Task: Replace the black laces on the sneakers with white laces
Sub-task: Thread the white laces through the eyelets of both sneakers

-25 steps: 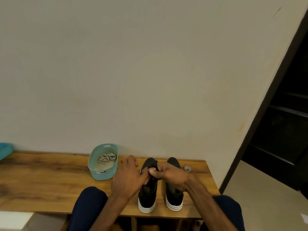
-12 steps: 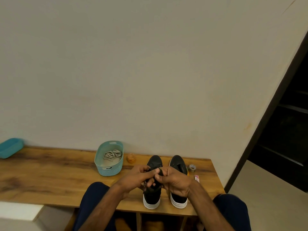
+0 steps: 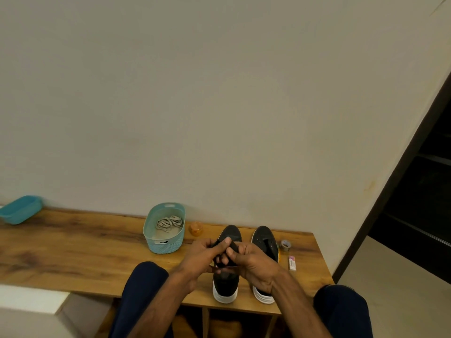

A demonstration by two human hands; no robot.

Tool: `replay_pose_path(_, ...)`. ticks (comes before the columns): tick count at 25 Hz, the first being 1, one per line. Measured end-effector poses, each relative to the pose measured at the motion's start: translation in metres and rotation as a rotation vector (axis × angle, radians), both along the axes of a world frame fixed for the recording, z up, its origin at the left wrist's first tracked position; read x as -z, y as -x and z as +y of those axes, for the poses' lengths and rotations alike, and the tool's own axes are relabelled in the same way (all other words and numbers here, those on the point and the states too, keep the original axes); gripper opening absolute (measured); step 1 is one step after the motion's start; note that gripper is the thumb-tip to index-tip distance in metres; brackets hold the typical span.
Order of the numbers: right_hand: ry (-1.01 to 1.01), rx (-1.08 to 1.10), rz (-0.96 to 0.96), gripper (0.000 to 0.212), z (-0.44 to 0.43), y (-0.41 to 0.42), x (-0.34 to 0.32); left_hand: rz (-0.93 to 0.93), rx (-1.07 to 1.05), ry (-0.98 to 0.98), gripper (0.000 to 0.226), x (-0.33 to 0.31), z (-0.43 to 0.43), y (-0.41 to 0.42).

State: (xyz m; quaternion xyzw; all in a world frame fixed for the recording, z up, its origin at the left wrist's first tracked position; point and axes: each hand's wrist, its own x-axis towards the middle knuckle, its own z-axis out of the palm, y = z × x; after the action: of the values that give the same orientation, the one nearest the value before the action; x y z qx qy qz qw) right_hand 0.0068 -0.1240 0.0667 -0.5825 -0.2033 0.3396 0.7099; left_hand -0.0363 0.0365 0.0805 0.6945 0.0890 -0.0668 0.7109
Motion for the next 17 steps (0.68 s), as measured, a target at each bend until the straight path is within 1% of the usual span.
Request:
replay_pose_path(1, -0.009, 0.006, 0.017, 0.019, 0.002, 0.001, 0.002, 0.032, -0.011, 0.057, 0.039, 0.002, -0.001, 0.001)
replay_pose_path(3, 0.034, 0.036, 0.001, 0.022, 0.006, 0.0, 0.006, 0.091, -0.004, 0.107, 0.033, 0.005, 0.002, 0.001)
replay_pose_path(7, 0.189, 0.155, -0.085, 0.026, 0.016, -0.005, 0.014, 0.129, 0.061, 0.053, 0.028, 0.005, 0.014, -0.001)
replay_pose_path(9, 0.272, 0.223, -0.144, 0.025, 0.025, -0.012, 0.017, 0.1, -0.031, 0.003, 0.028, 0.006, 0.018, -0.006)
replay_pose_path(12, 0.38, 0.288, -0.247, 0.032, 0.047, -0.027, 0.023, -0.006, -0.164, -0.06, 0.029, 0.012, 0.022, -0.017)
replay_pose_path(15, 0.347, 0.389, -0.216, 0.028, 0.074, -0.04, 0.03, -0.09, -0.259, -0.11, 0.023, 0.026, 0.029, -0.033)
replay_pose_path(17, 0.374, 0.498, -0.319, 0.026, 0.094, -0.048, 0.033, -0.161, -0.329, -0.219, 0.021, 0.038, 0.032, -0.048)
